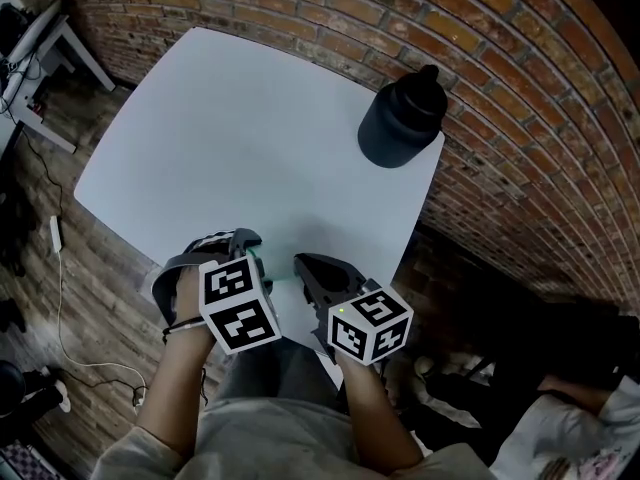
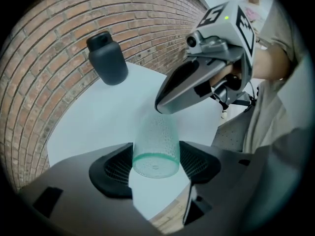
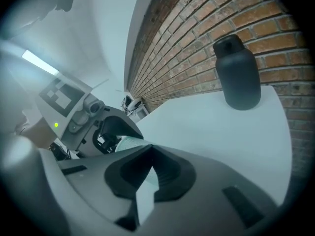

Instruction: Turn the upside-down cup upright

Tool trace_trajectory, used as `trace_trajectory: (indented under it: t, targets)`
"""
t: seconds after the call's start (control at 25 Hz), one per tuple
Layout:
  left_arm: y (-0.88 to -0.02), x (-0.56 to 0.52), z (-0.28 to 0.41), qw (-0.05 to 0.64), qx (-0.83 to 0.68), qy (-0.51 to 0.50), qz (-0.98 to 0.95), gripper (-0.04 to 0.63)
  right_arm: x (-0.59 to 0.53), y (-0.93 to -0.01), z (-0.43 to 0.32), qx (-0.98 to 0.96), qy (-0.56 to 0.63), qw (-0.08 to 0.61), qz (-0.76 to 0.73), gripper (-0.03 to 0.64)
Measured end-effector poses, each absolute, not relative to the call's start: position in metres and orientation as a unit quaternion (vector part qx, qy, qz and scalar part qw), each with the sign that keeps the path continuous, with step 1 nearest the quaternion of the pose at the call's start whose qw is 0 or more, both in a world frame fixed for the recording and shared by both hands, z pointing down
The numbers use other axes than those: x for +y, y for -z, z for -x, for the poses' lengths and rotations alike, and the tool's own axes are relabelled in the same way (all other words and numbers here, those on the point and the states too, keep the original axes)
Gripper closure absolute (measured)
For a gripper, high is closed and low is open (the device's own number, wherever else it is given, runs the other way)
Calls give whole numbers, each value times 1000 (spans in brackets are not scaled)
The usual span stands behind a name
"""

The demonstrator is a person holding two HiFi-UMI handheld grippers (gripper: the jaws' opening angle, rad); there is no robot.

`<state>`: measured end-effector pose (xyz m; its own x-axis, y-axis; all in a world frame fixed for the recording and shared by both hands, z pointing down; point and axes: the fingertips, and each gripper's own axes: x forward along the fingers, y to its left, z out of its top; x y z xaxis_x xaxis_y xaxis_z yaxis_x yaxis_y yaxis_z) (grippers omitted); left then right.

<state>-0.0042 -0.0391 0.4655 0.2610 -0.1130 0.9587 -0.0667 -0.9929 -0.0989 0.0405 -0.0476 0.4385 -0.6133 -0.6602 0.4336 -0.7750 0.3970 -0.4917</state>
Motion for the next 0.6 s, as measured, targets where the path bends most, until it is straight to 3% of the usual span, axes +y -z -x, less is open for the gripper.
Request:
trace_trajectory:
  t: [0.6]
  targets:
    - [-464,-32,-7,10,39,590,806,302,-45,-472,-38,-815,-368,121,-431,611]
